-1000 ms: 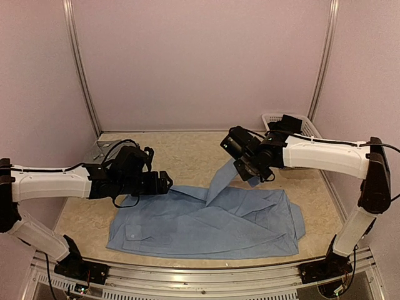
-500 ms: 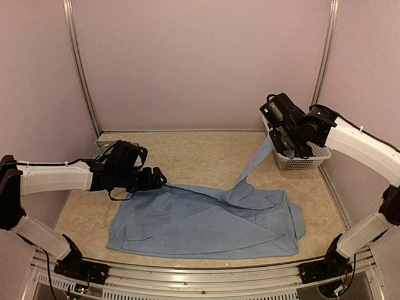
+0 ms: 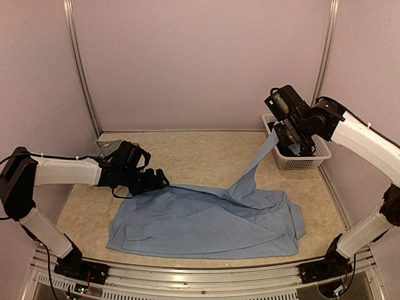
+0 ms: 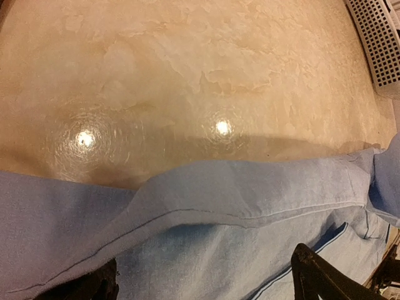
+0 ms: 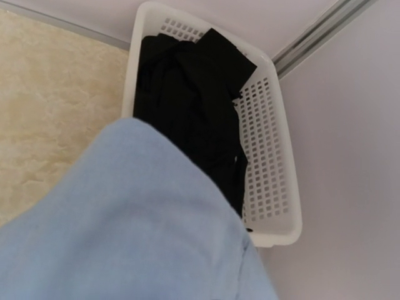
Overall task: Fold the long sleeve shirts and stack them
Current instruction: Pick up the 1/3-folded shirt from the center of the board.
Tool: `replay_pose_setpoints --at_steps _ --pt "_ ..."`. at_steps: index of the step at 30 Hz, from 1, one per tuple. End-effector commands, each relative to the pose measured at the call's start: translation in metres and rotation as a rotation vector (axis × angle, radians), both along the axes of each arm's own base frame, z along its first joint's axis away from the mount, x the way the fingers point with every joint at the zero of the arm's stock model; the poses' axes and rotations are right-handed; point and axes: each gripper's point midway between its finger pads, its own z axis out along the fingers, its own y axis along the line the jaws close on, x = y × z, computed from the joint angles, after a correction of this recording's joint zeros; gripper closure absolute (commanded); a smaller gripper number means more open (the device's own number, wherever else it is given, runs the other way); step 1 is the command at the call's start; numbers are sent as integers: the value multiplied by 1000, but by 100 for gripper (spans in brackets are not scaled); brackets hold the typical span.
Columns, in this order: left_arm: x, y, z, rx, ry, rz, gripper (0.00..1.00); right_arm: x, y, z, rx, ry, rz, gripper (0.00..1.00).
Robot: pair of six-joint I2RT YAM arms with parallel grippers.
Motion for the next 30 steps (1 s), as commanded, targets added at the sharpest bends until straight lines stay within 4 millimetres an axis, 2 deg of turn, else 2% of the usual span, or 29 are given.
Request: replay_pose_setpoints --at_steps 1,5,12,16,20,24,30 --pt "6 -7 14 -68 -3 -10 8 -9 -17 19 -3 -34 -37 100" --pt "2 1 12 -39 8 -6 7 -18 -29 31 -5 -53 -58 100" --pt "8 34 2 32 9 52 6 -30 -47 52 3 -87 -78 100" --pt "3 32 5 -10 30 34 5 -34 -53 57 8 -96 -84 100" --pt "-10 30 0 -76 78 13 4 -35 -54 54 2 -91 -90 100" --pt "-16 32 9 -86 69 1 4 -37 -55 48 10 -82 -91 100" --pt "-13 44 44 -16 -125 -63 5 -37 -53 34 17 -58 -81 100"
